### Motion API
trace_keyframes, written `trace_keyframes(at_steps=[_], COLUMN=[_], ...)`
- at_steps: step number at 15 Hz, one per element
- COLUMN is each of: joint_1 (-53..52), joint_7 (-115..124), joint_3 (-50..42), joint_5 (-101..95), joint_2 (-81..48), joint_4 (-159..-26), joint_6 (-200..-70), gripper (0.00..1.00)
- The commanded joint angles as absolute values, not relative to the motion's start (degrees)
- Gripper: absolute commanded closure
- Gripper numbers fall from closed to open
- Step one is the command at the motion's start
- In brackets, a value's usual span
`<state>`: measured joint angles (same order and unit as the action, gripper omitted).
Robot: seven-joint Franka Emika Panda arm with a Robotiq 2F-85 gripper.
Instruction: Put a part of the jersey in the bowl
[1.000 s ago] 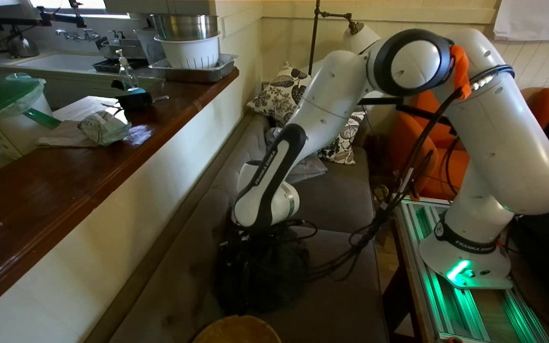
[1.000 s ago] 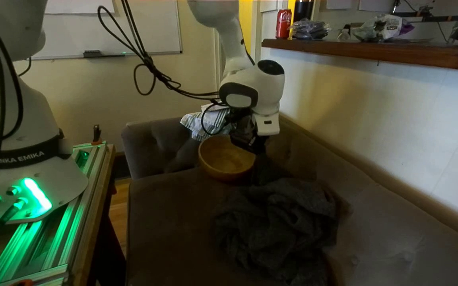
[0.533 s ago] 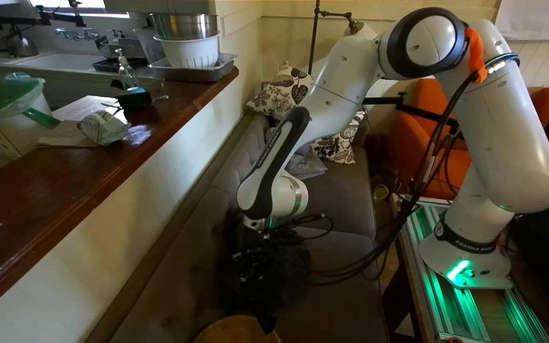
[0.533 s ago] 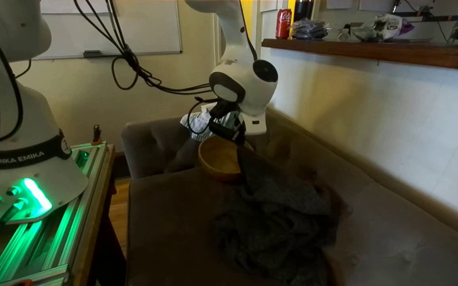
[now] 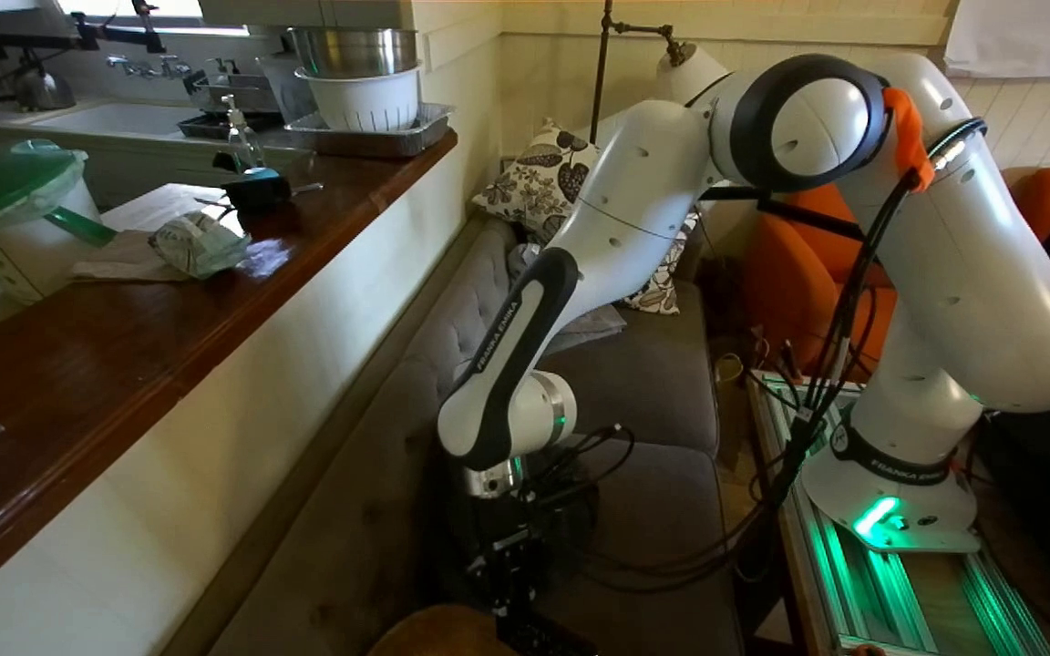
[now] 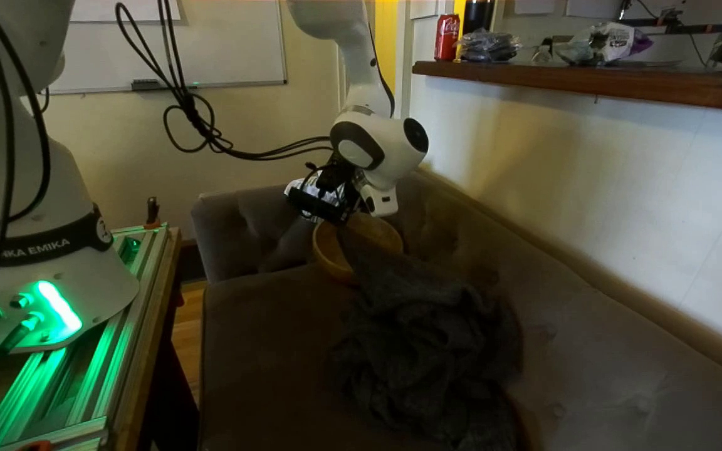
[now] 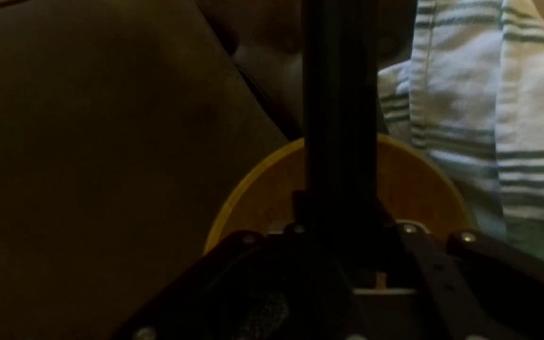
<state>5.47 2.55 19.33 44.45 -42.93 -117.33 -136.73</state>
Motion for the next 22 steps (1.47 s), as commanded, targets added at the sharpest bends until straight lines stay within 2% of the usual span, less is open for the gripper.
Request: trace_keyframes(at_steps=[1,4,7,8,13,14,22], joint_1=[1.01,0.75,-1.78,-2.13,-2.73,-2.57,-3.23], joint_7=[0.74,-0.07,0.90,1.01,0.99,0.44,-2.75], joint_3=[17.34,18.57,15.53,14.96,14.24,14.68,15.75], joint_5=[44.83,52.82,52.33,52.21,51.98,52.80,78.29], joint_2=[-43.69,-43.87,-43.47,-43.56,-43.87,-44.60,-47.53], joint_4=[-112.93,-111.11,-110.84,-110.48,-110.52,-109.74,-106.54], joint_6=[-130.59,-133.62,-132.90,-132.98,-133.10,-133.57,-147.95], gripper=[0.92,0.92,0.92,0.70,0.70,0.92,0.92])
